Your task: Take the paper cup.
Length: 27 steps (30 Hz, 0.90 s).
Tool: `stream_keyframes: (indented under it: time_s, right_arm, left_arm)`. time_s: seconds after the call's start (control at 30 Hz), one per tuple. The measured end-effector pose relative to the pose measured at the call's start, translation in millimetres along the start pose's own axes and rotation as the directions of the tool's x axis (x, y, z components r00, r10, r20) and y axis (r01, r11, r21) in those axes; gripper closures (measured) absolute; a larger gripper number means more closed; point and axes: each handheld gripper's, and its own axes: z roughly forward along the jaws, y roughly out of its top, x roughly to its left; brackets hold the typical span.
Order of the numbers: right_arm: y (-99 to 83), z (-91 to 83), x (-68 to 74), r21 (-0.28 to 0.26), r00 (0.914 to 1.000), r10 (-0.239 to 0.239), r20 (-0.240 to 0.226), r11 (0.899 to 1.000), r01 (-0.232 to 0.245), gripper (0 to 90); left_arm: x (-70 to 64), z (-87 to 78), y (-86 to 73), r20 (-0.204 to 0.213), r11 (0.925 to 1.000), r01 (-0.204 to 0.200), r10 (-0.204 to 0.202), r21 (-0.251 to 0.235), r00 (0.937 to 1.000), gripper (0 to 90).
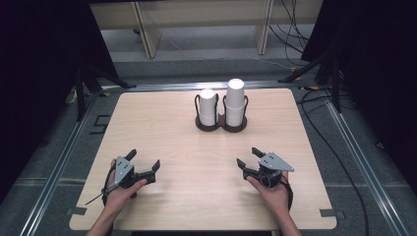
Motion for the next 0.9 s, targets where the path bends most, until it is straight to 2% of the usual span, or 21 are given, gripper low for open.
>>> stream_keyframes:
  time_s: [0.03,0.07,0.1,0.13,0.23,0.27,0.33,0.37,0.47,0.5,0.53,0.57,0.6,0.63,0.67,0.7,0.77,0.83,0.87,0.9]
  right_arm:
    - [0.0,-0.1,1.4,-0.010,0.9997,0.010,0.021,1.000,-0.010,29.7]
    - [0.0,0.2,0.6,-0.003,0.9999,-0.001,0.015,1.000,0.001,29.3]
    - [-0.6,1.2,0.9,0.004,0.9999,0.010,-0.002,1.000,-0.010,29.4]
    - [-1.0,0.9,0.2,0.011,0.9999,-0.009,0.008,1.000,0.009,29.4]
    - [-1.3,2.7,1.8,0.020,0.9999,-0.017,-0.002,1.000,0.017,29.9]
    - [-1.0,2.9,1.3,0.011,0.9989,-0.046,0.014,0.999,0.046,30.7]
    - [0.4,5.3,3.0,0.002,0.9993,-0.038,-0.007,0.999,0.038,30.9]
    - [2.2,4.8,4.2,0.002,0.9992,-0.038,0.010,0.999,0.038,31.1]
    - [6.8,5.6,5.0,0.002,0.9988,-0.046,0.016,0.999,0.046,31.1]
    - [11.4,6.9,4.9,-0.007,0.9973,-0.071,0.018,0.997,0.071,31.4]
    - [12.5,8.8,7.7,-0.011,0.9991,-0.043,0.008,0.999,0.043,31.4]
    - [14.6,10.6,6.8,-0.032,0.9973,-0.072,0.014,0.997,0.072,31.5]
    - [17.2,10.3,6.8,-0.021,0.9959,-0.089,0.016,0.996,0.089,31.5]
    - [18.0,11.3,9.7,-0.009,0.9983,-0.058,0.003,0.998,0.058,31.6]
    - [19.6,12.7,9.9,-0.014,0.9977,-0.067,0.007,0.998,0.067,31.8]
    - [21.7,14.2,7.3,-0.031,0.9941,-0.106,0.023,0.994,0.107,31.9]
    - [24.9,17.3,8.5,-0.022,0.9978,-0.067,0.008,0.998,0.067,32.0]
    - [29.3,21.1,4.9,-0.036,0.9949,-0.100,0.012,0.994,0.101,32.1]
    - [30.8,22.4,6.5,-0.025,0.9978,-0.066,0.000,0.998,0.066,32.1]
    - [33.0,23.8,5.5,-0.028,0.9973,-0.073,0.006,0.997,0.073,32.1]
  left_arm:
    - [-0.7,0.0,0.0,0.002,1.0000,-0.007,0.007,0.002,1.0000,0.6]
    - [-1.5,-1.5,0.9,-0.001,0.9994,-0.026,0.026,0.021,0.9997,0.6]
    - [-2.5,-1.5,0.8,-0.002,0.9993,-0.030,0.030,0.022,0.9995,0.6]
    - [-3.1,-1.8,0.9,-0.002,0.9991,-0.034,0.034,0.027,0.9994,0.7]
    - [-3.9,-0.4,0.1,-0.008,0.9997,-0.020,0.020,0.011,0.9998,0.6]
    - [-3.9,-0.4,0.1,-0.008,0.9997,-0.020,0.020,0.011,0.9998,0.6]
    - [-2.9,-1.2,0.8,-0.010,0.9996,-0.017,0.017,0.021,0.9998,0.5]
    - [-2.5,-1.3,0.8,-0.006,0.9997,-0.018,0.019,0.019,0.9998,0.4]
    - [-1.6,-1.7,1.0,0.002,0.9997,-0.014,0.014,0.022,0.9999,0.0]
    - [-1.3,0.2,1.5,0.007,0.9999,0.010,-0.010,0.002,0.9999,0.0]
    - [0.0,-1.8,4.9,0.014,0.9999,0.008,-0.009,0.006,0.9999,0.0]
    - [-0.2,-1.8,7.4,0.018,0.9996,0.026,-0.026,-0.014,0.9995,0.0]
    - [0.3,-2.3,10.4,0.028,0.9994,0.024,-0.023,-0.026,0.9993,0.0]
    - [-0.1,-3.8,13.5,0.024,0.9997,0.019,-0.018,-0.017,0.9995,0.0]
    - [-0.8,-3.9,15.6,0.023,0.9997,0.016,-0.015,-0.018,0.9996,0.0]
    - [-1.5,-3.3,17.3,0.031,0.9997,0.013,-0.012,-0.020,0.9994,0.0]
    - [-3.0,-1.1,19.8,0.046,0.9997,-0.003,0.004,-0.023,0.9989,0.0]
    - [-5.3,2.2,21.1,0.065,0.9998,-0.009,0.010,-0.017,0.9978,0.0]
    - [-6.2,4.8,21.6,0.075,0.9997,-0.013,0.015,-0.020,0.9971,0.3]
    - [-6.3,6.6,22.7,0.082,0.9996,-0.022,0.024,-0.015,0.9963,0.4]
